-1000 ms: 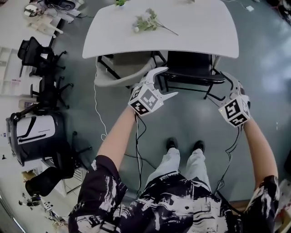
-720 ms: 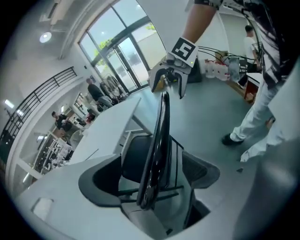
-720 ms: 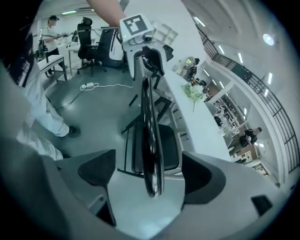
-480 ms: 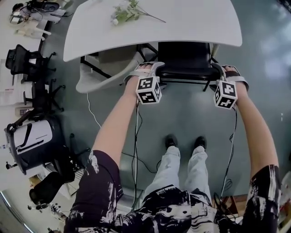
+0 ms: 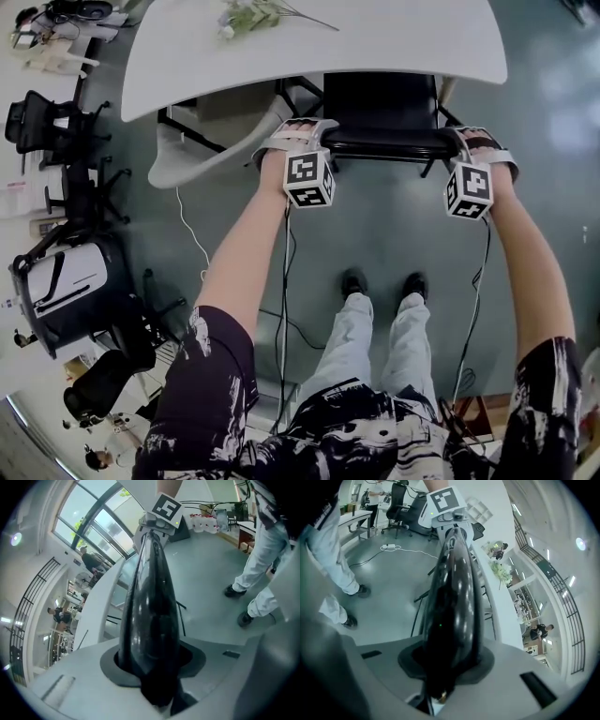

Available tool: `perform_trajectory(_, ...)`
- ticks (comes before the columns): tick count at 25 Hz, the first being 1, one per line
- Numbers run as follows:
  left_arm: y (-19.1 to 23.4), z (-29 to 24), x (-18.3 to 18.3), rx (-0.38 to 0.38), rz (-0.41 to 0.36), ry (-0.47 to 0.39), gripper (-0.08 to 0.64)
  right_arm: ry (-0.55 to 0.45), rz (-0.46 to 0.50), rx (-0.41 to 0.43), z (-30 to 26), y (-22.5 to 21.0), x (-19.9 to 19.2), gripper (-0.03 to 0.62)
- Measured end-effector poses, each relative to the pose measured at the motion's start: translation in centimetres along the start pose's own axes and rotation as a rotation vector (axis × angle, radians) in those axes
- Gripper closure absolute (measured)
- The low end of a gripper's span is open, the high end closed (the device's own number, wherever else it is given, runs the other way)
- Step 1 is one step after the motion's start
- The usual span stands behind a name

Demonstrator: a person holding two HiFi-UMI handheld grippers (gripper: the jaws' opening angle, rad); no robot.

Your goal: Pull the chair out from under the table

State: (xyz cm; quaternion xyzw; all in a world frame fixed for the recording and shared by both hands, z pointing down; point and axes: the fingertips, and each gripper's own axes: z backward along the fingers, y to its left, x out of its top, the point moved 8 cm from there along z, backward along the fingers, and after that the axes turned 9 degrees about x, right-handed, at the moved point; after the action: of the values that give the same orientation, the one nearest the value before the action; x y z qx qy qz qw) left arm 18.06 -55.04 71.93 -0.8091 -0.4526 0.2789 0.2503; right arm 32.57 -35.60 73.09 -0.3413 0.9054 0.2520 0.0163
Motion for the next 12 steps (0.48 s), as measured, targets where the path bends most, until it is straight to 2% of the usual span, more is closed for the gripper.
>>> perform_trajectory(6, -1.3, 1.1, 1.2, 0.024, -0.013, 0.011, 0.449, 0.006, -0.016, -0.013, 1.0, 1.7, -0.3, 0.537)
perform_trajectory(12, -6.1, 4.6, 1.5, 0.017, -0.031, 0.005, 0.46, 0.003, -0.016, -0.013, 2.7, 7.3, 1.7, 0.538)
